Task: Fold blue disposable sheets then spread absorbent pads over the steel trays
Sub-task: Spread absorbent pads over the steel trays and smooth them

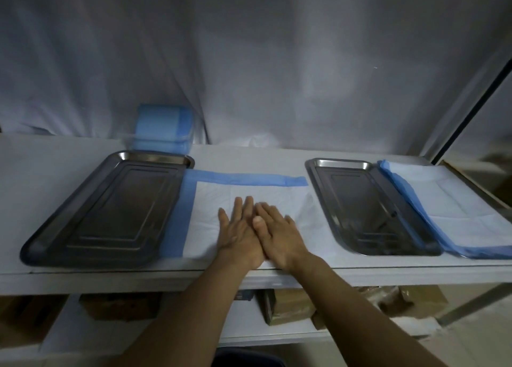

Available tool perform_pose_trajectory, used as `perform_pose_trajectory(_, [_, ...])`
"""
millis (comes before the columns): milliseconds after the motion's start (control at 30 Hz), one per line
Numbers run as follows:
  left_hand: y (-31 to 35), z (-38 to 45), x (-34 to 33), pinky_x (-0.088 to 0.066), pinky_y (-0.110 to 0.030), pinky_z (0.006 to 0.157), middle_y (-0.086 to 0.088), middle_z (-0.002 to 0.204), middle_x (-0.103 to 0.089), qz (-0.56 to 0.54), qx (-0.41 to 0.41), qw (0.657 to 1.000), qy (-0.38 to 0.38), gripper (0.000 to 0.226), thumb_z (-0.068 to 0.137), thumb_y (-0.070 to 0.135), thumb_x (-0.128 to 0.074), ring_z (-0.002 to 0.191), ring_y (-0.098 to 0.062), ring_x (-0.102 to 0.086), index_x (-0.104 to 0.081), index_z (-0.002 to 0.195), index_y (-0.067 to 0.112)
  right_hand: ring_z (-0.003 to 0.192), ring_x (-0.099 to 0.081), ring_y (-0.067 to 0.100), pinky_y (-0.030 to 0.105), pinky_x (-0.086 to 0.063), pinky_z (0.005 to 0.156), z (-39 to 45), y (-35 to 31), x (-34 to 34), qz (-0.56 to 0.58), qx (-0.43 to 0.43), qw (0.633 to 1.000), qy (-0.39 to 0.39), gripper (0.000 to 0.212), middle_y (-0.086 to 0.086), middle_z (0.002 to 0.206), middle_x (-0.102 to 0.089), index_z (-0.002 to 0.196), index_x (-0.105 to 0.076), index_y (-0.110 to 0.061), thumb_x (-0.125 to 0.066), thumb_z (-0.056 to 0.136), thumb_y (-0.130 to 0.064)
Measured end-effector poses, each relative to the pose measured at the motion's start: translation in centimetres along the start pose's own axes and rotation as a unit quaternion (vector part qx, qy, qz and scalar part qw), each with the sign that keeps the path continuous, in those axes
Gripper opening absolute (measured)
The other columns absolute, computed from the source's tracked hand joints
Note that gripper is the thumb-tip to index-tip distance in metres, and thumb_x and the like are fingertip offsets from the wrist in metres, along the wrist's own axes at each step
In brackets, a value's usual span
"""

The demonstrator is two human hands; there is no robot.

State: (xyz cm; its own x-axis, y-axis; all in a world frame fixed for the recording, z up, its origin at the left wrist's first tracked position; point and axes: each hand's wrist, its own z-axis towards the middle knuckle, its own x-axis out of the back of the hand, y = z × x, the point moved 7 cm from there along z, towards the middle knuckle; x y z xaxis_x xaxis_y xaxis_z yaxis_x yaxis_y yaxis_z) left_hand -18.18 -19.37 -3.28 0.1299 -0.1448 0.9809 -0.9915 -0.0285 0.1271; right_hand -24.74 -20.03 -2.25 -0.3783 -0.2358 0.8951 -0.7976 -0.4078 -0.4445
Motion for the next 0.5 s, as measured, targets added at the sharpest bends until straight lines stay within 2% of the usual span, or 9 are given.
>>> perform_pose_trajectory(133, [-1.0,-0.2,0.2,0.008,-0.049,0.119,-0.005,0.158,0.019,-0.025,0.01,1.0,-0.002,0.063,0.1,0.041,-0.017,0.145,-0.022,0.02,0.009,0.15,0.014,0.147,0.012,0.013,0.037,0.007,0.119,-2.2,3.2,-0.2,-0.103,-0.044,0.993,-0.031,0.059,-0.003,0.16,0.007,0.152,-0.002,-0.024,-0.005,0.099,-0.049])
perform_pose_trajectory(267, [-4.4,-1.5,-0.1,0.008,-0.048,0.118,-0.005,0.158,0.018,-0.045,0.053,0.998,0.01,0.068,0.097,0.053,-0.009,0.146,-0.022,0.019,0.008,0.151,0.015,0.145,0.018,0.017,0.038,0.007,0.119,-3.3,4.7,0.7,-0.123,-0.079,0.988,-0.041,0.073,0.003,0.158,0.016,0.152,0.006,-0.019,-0.003,0.093,-0.06])
perform_pose_trajectory(333, [-5.7,-2.4,-0.2,0.007,-0.051,0.118,-0.005,0.158,0.018,-0.043,0.067,0.997,0.007,0.068,0.097,0.054,-0.009,0.146,-0.024,0.019,0.007,0.151,0.018,0.146,0.018,0.019,0.04,0.006,0.12,-3.6,4.6,1.0,-0.108,-0.082,0.99,-0.042,0.09,0.004,0.158,0.017,0.152,0.006,-0.018,0.001,0.082,-0.075])
perform_pose_trajectory(433, [-6.0,-3.8,-0.2,0.006,-0.055,0.116,-0.004,0.158,0.018,-0.045,0.058,0.997,0.0,0.062,0.096,0.056,-0.009,0.146,-0.025,0.019,0.004,0.151,0.03,0.145,0.022,0.019,0.044,0.008,0.119,-4.7,4.0,0.9,-0.096,-0.054,0.991,-0.071,0.128,0.003,0.157,0.02,0.152,0.007,-0.026,0.01,0.046,-0.098])
perform_pose_trajectory(500, [-5.8,-4.3,-0.3,0.006,-0.059,0.115,-0.001,0.158,0.019,-0.047,0.043,0.998,-0.009,0.063,0.094,0.061,-0.009,0.145,-0.024,0.02,0.003,0.15,0.036,0.143,0.025,0.02,0.045,0.01,0.118,-5.5,3.9,0.6,-0.124,-0.036,0.987,-0.101,0.128,0.002,0.156,0.024,0.151,0.011,-0.03,-0.004,0.045,-0.101])
